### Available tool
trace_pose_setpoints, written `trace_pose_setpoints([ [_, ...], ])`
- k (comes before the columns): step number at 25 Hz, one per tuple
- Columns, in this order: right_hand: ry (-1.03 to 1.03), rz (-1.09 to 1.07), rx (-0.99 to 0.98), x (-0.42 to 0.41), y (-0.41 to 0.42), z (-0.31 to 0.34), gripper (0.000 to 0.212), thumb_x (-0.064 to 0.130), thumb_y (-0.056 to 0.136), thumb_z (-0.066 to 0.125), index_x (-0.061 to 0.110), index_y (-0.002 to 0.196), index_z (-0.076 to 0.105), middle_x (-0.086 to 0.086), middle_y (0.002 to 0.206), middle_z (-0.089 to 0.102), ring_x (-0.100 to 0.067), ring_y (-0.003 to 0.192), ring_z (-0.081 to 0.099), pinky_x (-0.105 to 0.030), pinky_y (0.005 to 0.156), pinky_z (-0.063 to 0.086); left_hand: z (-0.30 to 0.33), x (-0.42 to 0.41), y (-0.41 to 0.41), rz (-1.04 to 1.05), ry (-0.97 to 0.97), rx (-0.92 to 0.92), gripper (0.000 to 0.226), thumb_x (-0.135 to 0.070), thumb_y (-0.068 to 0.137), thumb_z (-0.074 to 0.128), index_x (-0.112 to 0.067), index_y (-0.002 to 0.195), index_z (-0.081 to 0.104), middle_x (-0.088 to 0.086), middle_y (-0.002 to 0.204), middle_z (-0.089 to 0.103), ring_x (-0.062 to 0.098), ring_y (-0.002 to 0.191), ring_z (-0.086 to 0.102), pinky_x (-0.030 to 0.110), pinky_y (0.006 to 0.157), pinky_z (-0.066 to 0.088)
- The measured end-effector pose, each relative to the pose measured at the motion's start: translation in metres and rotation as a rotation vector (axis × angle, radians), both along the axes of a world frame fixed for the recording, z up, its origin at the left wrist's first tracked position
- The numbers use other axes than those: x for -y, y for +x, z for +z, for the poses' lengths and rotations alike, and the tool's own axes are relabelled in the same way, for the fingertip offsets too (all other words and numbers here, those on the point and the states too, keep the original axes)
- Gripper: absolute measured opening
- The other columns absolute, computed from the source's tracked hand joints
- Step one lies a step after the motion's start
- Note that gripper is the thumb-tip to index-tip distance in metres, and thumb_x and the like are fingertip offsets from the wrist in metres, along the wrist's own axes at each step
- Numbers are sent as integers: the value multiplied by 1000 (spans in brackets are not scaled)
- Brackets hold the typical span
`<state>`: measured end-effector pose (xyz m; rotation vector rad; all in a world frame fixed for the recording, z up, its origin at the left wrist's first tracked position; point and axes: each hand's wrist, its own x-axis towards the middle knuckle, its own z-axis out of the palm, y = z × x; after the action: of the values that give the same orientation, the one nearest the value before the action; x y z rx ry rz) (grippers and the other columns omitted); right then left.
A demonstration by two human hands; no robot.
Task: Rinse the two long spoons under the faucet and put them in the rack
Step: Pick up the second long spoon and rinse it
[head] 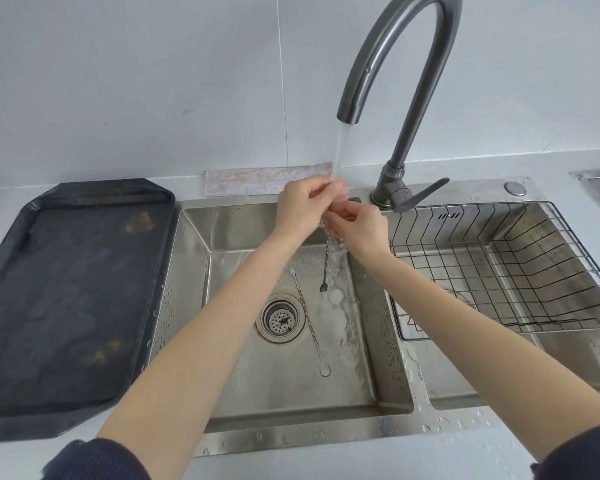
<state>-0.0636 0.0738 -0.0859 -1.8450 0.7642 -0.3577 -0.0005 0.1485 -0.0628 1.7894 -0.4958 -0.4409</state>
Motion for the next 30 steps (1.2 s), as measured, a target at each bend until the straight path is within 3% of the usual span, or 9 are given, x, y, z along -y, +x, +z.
trace_pose_setpoints([
  [5,-32,148,-72,-3,-1,-11,17,19,88,61,13,100,71,3,75,69,8,53,58,-1,55,45,12,0,4,136,-135,-103,23,-15,89,56,-5,106,68,4,92,70,8,79,69,25,86,53],
  [7,-8,155,-112,-6,-4,-21,21,18,90,59,8,104,70,-5,88,72,-3,62,62,-14,67,54,18,0,7,124,-193,-142,23,-13,89,56,-3,108,66,8,94,70,18,88,70,26,87,54],
  [9,43,120,-92,-7,-5,-25,22,18,90,57,5,103,70,-6,87,71,-9,65,63,-33,83,57,19,0,6,70,-195,-130,19,-14,88,57,-8,104,66,5,93,70,6,77,70,14,78,54],
  [11,71,86,-51,-7,-4,-23,21,17,90,58,5,100,71,-5,81,69,-10,65,63,-36,87,56,15,-1,3,3,-122,-68,13,-15,87,59,-11,97,66,6,91,72,-1,69,68,8,75,52],
  [15,41,83,-55,-4,-5,-21,19,17,90,57,6,95,72,-1,71,67,-2,61,61,-30,81,55,3,0,-2,-21,95,86,21,-22,84,63,-8,97,72,10,101,74,18,91,67,25,88,49],
  [19,21,129,-128,-2,-11,-33,22,20,91,56,6,97,71,-4,81,69,-3,62,61,-16,62,48,6,0,-1,-17,91,101,21,-27,87,59,-11,82,73,2,80,73,13,70,65,18,76,49],
  [21,-30,170,-193,-1,-13,-42,22,21,91,55,6,96,71,-9,85,73,-13,69,66,-9,51,39,9,0,1,-47,66,107,26,-25,92,52,-7,97,70,6,93,74,0,63,65,6,68,50],
  [24,-40,184,-221,1,-14,-45,21,18,91,55,7,99,71,-9,86,73,-10,69,63,-9,54,39,11,1,2,-108,73,87,33,-20,97,40,-1,115,60,9,118,68,14,89,70,9,73,49],
  [30,-76,134,-117,3,-7,-34,25,21,92,53,4,89,72,0,73,65,9,43,56,0,43,38,6,2,3,-154,109,43,28,-11,95,42,-6,118,58,9,111,69,14,93,67,18,85,50],
])
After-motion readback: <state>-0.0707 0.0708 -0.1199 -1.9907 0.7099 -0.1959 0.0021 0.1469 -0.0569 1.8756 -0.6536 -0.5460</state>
